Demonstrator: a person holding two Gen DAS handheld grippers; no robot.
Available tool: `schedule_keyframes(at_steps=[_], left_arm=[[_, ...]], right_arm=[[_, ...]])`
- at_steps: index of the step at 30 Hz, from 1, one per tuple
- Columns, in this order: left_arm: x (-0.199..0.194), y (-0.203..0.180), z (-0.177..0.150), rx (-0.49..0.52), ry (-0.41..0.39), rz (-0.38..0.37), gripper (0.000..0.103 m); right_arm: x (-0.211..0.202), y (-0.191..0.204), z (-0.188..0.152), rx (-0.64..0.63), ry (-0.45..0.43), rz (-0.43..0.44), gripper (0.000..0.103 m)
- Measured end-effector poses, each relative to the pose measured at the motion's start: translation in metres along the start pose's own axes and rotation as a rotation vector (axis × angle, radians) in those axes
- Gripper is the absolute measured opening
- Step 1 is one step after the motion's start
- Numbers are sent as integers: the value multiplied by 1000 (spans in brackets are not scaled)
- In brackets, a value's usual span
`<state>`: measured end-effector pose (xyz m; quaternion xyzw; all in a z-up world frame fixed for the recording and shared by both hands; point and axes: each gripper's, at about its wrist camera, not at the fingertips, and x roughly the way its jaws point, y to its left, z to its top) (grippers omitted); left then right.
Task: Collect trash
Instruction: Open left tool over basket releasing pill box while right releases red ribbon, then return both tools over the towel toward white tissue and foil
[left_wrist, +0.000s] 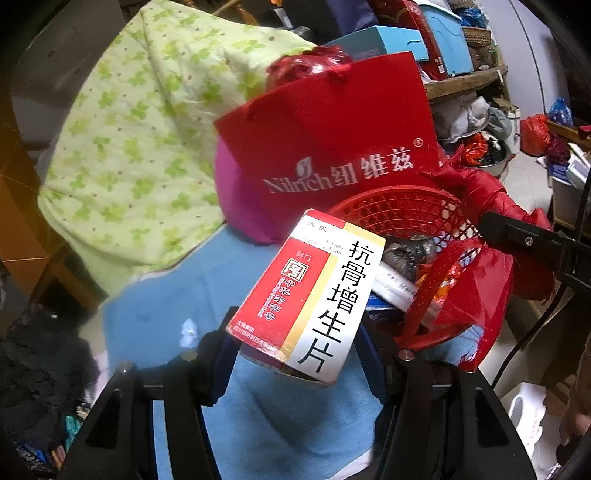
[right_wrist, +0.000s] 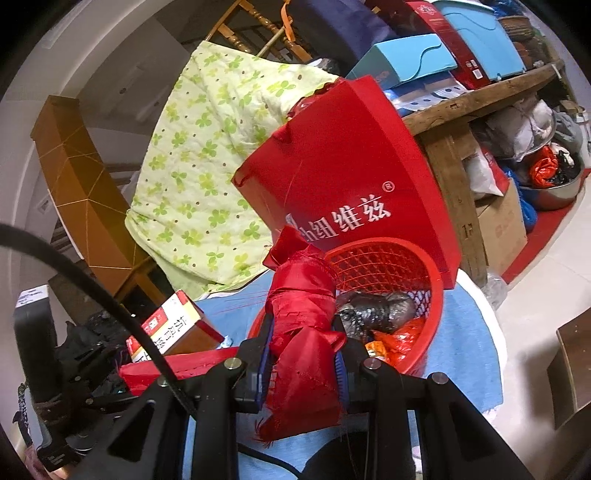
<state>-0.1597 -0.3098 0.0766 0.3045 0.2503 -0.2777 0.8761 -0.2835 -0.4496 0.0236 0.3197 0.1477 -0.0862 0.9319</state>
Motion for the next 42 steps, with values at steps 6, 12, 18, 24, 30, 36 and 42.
schedule_keyframes(at_steps=[6, 12, 18, 24, 30, 36, 42], left_arm=[[21, 3, 16, -49, 36, -130, 61], [46, 3, 36, -81, 52, -235, 62], [74, 1, 45, -119, 78, -327, 63], [72, 25, 21, -174, 74, -333, 66], [57, 78, -38, -225, 80, -229, 68], [52, 154, -133, -341, 187, -27, 68], [45, 214, -197, -468, 245, 141, 68]], right_arm=[[8, -15, 10, 22, -6, -39, 30], [23, -28, 28, 56, -25, -89, 32], [58, -44, 38, 134, 41, -109, 60], [42, -39, 28, 103, -15, -89, 72], [21, -15, 26, 33, -43, -79, 72], [23, 42, 27, -74, -39, 4, 72], [57, 114, 5, -183, 56, 111, 72]])
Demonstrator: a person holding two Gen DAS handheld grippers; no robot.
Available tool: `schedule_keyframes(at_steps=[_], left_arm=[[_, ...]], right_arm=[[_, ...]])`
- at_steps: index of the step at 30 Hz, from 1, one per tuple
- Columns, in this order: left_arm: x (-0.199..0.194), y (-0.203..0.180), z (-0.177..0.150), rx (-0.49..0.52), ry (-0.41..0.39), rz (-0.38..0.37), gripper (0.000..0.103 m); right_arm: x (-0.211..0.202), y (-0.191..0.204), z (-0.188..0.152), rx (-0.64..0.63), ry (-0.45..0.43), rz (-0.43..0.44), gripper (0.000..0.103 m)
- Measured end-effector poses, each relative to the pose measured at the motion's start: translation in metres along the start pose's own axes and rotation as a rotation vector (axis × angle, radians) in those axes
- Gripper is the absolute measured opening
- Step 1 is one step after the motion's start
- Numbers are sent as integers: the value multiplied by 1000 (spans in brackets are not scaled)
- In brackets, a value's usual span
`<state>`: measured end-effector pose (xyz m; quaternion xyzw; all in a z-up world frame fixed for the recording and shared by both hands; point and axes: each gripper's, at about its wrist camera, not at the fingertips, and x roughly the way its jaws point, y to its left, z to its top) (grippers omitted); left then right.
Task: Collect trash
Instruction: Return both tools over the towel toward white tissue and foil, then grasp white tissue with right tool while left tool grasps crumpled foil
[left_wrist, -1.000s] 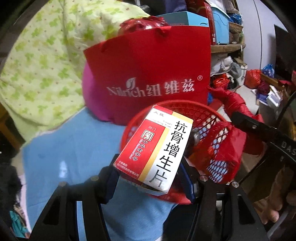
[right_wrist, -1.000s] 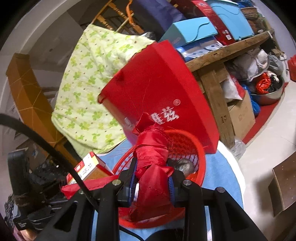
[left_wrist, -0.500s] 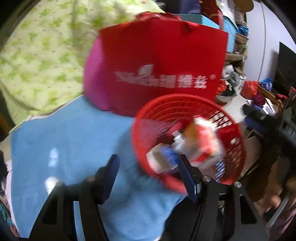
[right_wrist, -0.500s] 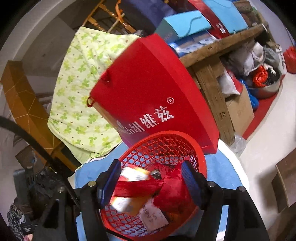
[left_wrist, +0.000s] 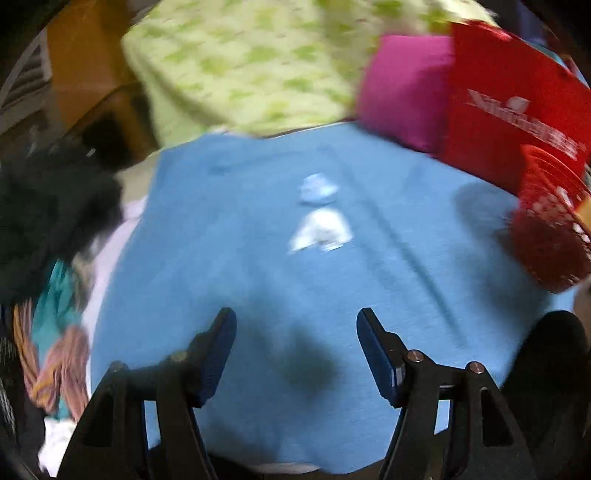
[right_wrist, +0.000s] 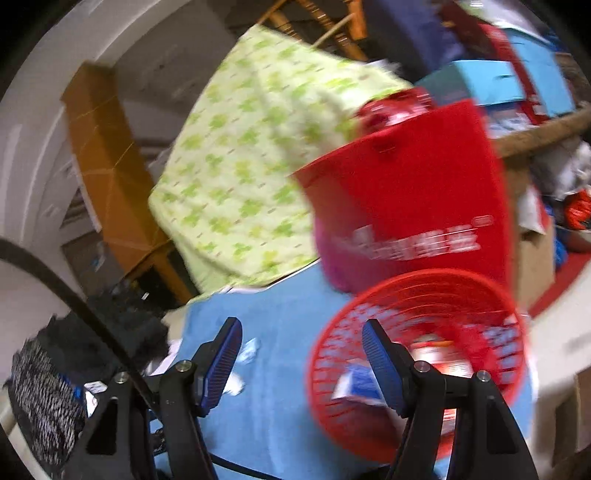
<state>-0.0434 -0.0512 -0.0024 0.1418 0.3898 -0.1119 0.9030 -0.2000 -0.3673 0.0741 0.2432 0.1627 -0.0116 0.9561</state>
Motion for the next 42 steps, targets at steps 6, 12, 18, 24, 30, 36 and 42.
schedule_keyframes(at_steps=[6, 12, 18, 24, 30, 36, 42], left_arm=[[16, 31, -23, -70, 26, -2, 68], [43, 46, -40, -115, 69, -27, 68], [62, 63, -42, -167, 85, -37, 68], [77, 78, -42, -190, 94, -32, 68], [89, 99, -38, -208, 95, -10, 68], [95, 111, -19, -212, 80, -8, 68], [106, 86, 22, -180, 46, -120, 68]], right_arm=[[60, 53, -31, -82, 153, 54, 72], [127, 72, -62, -102, 302, 67, 72], [215, 74, -74, -91, 427, 62, 72], [322, 81, -75, -98, 519, 48, 70], [432, 88, -80, -67, 604, 40, 67], [491, 86, -98, -100, 682, -45, 34], [434, 60, -76, -74, 603, -16, 26]])
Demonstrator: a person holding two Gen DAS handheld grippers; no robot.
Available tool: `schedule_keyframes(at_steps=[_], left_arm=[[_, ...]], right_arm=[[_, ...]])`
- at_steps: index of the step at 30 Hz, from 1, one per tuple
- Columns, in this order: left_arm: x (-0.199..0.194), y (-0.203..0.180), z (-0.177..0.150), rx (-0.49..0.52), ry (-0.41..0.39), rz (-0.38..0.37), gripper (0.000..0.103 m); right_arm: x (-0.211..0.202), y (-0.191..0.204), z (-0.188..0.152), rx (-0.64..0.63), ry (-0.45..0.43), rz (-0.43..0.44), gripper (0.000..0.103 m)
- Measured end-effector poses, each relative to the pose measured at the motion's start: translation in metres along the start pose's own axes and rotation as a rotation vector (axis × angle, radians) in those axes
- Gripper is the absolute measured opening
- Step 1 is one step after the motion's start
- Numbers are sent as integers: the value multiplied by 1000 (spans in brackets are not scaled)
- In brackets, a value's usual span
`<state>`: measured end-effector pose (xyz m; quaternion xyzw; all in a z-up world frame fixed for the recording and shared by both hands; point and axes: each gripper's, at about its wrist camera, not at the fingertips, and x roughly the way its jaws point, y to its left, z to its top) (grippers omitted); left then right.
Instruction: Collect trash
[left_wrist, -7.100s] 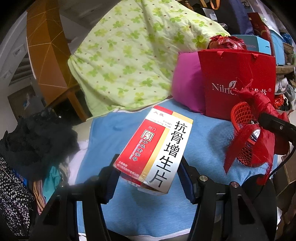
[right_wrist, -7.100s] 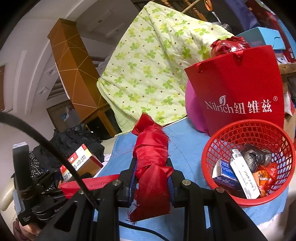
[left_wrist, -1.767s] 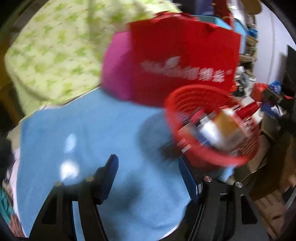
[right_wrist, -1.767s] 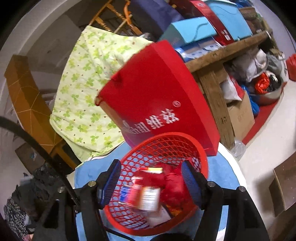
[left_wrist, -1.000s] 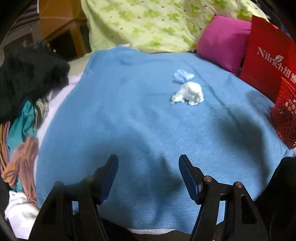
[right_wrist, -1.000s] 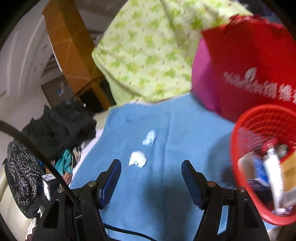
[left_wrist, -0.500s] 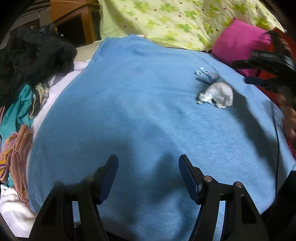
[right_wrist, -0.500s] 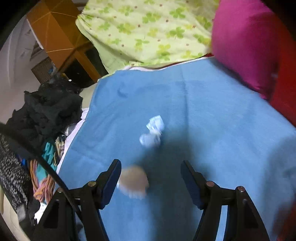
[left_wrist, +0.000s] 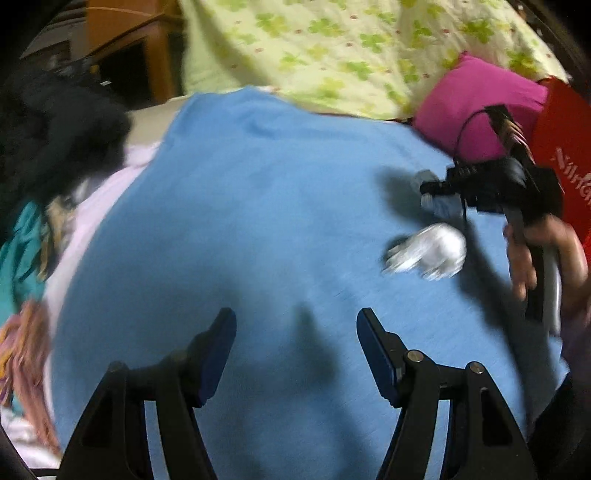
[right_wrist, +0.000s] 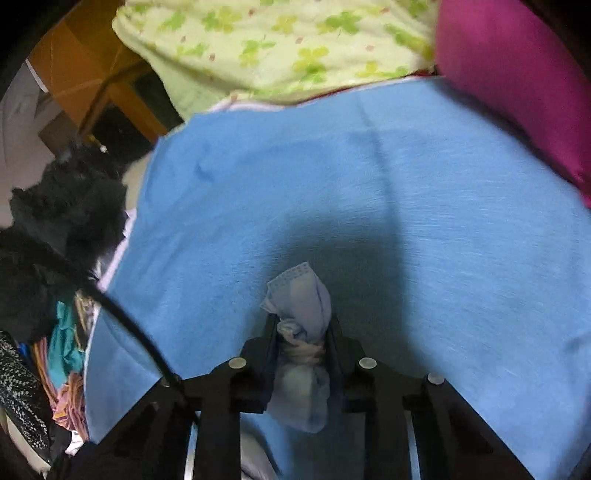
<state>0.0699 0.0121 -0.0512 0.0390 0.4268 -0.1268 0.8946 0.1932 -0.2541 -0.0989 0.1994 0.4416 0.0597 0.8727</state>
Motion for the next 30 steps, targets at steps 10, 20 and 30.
schedule_keyframes(at_steps=[10, 20, 30], left_arm=[[68, -85, 60, 26, 84, -251, 76], [63, -94, 49, -40, 123, -178, 36], [-87, -124, 49, 64, -163, 60, 36]], right_arm=[[-115, -19, -84, -75, -110, -36, 26], [-167, -23, -136, -52, -162, -11, 26], [-257, -1, -151, -59, -335, 37, 26]])
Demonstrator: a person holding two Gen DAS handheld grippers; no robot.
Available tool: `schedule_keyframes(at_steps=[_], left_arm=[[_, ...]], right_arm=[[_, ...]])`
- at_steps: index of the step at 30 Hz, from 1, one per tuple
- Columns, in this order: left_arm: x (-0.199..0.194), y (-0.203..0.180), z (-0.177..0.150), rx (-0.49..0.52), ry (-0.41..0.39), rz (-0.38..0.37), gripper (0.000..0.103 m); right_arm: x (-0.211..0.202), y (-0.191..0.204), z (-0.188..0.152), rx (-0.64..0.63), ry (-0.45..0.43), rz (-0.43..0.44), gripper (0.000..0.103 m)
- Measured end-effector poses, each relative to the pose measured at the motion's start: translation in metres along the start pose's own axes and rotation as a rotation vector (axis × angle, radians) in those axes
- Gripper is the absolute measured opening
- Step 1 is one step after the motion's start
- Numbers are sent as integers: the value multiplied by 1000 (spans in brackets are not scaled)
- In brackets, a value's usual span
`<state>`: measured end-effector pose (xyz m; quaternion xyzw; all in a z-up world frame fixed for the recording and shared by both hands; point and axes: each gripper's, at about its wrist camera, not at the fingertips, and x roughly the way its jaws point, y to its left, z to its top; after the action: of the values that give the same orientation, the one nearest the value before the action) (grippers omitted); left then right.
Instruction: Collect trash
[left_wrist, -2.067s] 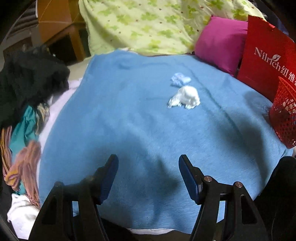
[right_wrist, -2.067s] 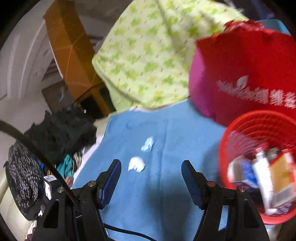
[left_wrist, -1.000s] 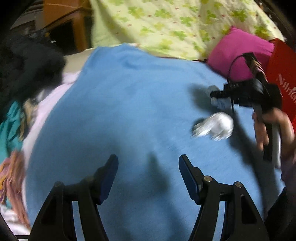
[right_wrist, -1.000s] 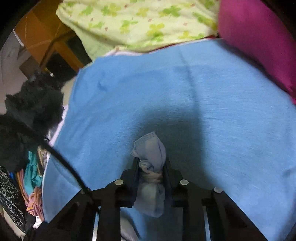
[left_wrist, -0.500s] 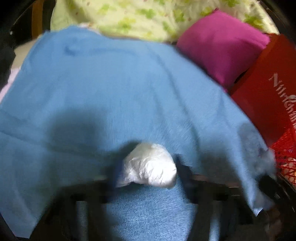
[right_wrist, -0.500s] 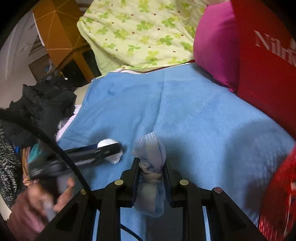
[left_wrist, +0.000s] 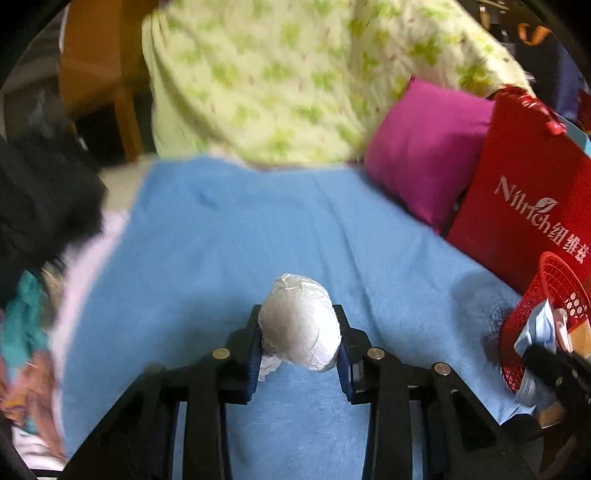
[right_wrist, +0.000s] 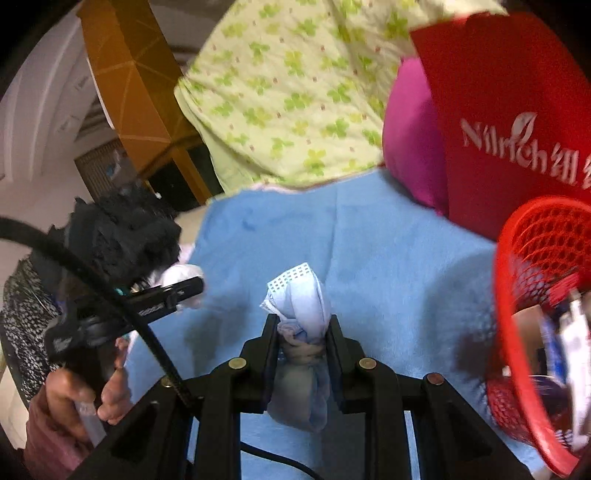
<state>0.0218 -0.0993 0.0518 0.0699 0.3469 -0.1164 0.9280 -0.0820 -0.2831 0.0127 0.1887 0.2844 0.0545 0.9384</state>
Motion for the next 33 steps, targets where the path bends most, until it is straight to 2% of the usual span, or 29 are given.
schedule_keyframes(at_steps=[6, 15, 24, 33], left_arm=[[-74, -20, 2, 78, -138, 84, 37], [-140, -47, 0, 126, -244, 101, 37], [-173, -63, -8, 154, -288, 100, 37], [-183, -70, -12, 161, -297, 94, 38]], right_arm=[[-58, 12, 7, -7, -92, 19, 26], [-123, 30, 6, -42, -197, 46, 26], [-161, 41, 3, -80, -270, 54, 26], [-170, 36, -1, -80, -285, 38, 26]])
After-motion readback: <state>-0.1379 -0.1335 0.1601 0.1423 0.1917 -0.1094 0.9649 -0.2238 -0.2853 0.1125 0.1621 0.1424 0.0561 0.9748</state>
